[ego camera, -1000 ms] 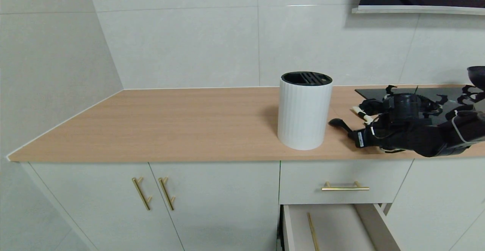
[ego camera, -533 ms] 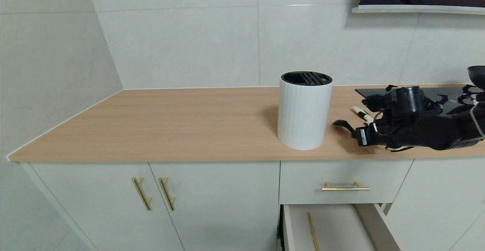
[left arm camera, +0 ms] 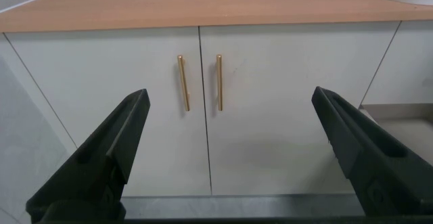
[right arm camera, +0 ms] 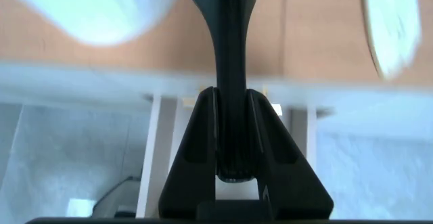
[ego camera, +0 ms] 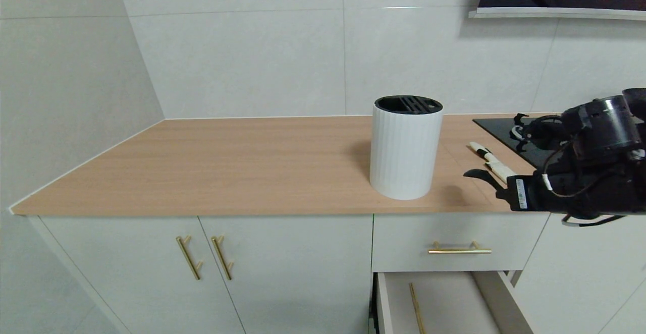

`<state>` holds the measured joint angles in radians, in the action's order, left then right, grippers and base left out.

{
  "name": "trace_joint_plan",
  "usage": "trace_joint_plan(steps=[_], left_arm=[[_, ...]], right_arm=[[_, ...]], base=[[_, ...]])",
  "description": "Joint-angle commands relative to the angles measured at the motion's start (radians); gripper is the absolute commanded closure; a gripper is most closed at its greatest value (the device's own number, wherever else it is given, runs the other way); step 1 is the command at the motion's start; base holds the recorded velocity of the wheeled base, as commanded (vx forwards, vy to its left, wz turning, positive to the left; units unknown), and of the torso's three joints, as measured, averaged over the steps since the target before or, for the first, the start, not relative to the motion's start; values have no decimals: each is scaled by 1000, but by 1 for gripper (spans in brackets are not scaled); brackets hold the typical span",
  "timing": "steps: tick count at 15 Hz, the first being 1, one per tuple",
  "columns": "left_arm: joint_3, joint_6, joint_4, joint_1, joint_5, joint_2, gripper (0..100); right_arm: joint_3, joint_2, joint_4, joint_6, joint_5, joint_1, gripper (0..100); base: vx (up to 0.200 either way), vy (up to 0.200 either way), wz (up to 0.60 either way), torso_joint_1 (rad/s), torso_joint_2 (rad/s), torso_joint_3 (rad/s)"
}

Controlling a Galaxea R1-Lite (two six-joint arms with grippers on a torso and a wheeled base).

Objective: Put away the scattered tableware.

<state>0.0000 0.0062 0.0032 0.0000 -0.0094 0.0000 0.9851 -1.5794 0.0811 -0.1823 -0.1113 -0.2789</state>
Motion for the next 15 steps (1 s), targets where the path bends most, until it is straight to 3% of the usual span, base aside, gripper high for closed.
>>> trace_joint_plan(steps=[1,15], left_arm=[[0,0,0,0,0,0,0],[0,0,0,0,0,0,0]], right_arm=[[-135,168,19,1,5,-3,100],[-194,113,9,37,12,-5,100]], base=[[0,0,0,0,0,0],[0,0,0,0,0,0]])
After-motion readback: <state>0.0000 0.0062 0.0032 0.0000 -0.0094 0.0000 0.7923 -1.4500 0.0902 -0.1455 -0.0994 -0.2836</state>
